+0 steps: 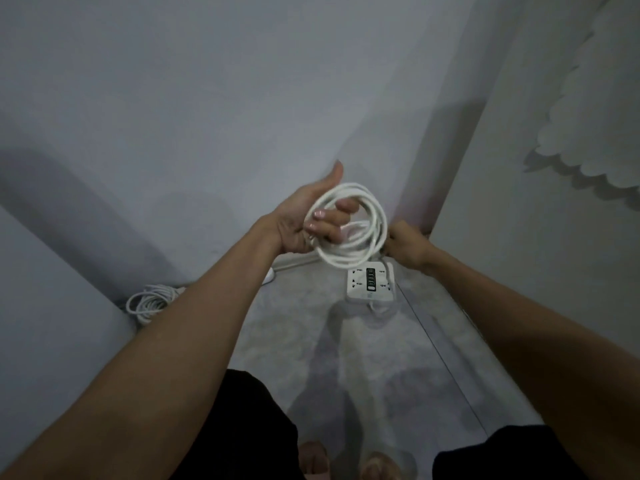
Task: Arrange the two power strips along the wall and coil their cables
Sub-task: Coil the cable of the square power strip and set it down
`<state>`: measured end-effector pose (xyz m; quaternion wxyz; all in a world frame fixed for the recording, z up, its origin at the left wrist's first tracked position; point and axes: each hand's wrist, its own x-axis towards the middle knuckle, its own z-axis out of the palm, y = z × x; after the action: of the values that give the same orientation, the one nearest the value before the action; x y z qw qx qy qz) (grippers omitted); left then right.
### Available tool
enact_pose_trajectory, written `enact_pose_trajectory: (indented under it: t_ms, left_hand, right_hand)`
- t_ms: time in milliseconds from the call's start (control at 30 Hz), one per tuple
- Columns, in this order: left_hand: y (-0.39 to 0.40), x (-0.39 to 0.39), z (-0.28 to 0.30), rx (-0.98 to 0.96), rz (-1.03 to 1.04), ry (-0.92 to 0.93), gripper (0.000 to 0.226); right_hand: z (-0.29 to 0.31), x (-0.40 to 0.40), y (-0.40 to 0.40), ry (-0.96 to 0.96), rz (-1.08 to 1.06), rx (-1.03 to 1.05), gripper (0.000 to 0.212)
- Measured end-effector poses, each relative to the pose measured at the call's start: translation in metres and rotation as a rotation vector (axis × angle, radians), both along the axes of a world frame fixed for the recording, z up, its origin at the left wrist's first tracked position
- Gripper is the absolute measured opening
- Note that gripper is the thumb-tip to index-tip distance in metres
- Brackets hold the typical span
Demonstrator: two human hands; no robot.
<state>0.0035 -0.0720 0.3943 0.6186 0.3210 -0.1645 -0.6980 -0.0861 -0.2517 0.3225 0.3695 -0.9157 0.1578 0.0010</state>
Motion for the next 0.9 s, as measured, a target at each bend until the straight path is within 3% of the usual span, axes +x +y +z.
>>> enact_pose_trajectory:
  t_ms: [67,133,233,300,400,500,567,767,900]
  left_hand:
    - [-0.001,0.006,-0.002,-0.148,0.132,0.162,0.04]
    - [-0.004,0.011,-0.004,-0.21,0.398,0.224,0.028]
    - [-0.011,0.02,-0.006,-0.29,0.854,0.412,0.039]
    - [-0.014,0.027,-0.01,-0.299,1.069,0.405,0.038]
    - [-0.02,0.03,-0.021,-0.134,1.221,0.09,0.034]
    - [-0.027,0.025,-0.031,0.08,1.276,-0.497,0.028]
    - [-0.028,0.022,-0.036,0.185,1.249,-0.78,0.025]
    - [-0.012,0.025,-0.058,0.415,1.061,-1.187,0.04]
    - [0.0,0.028,-0.064,0.479,0.845,-1.282,0.047]
  right_hand:
    - [-0.007,0.005,0.003,0.025,0.051,0.072,0.02]
    - [-0.01,0.007,0.007,0.023,0.073,0.126,0.01]
    - [-0.007,0.007,0.011,-0.033,0.155,0.158,0.007]
    - [-0.002,0.008,0.016,-0.046,0.174,0.176,0.01]
    - [0.009,0.009,0.03,-0.017,0.217,0.183,0.011]
    - [0.021,0.009,0.041,0.007,0.263,0.241,0.02]
    - [0.028,0.01,0.043,0.003,0.236,0.296,0.026]
    - [0.031,0.01,0.032,0.012,0.104,0.471,0.059]
    - [0.026,0.01,0.016,-0.029,-0.034,0.628,0.068]
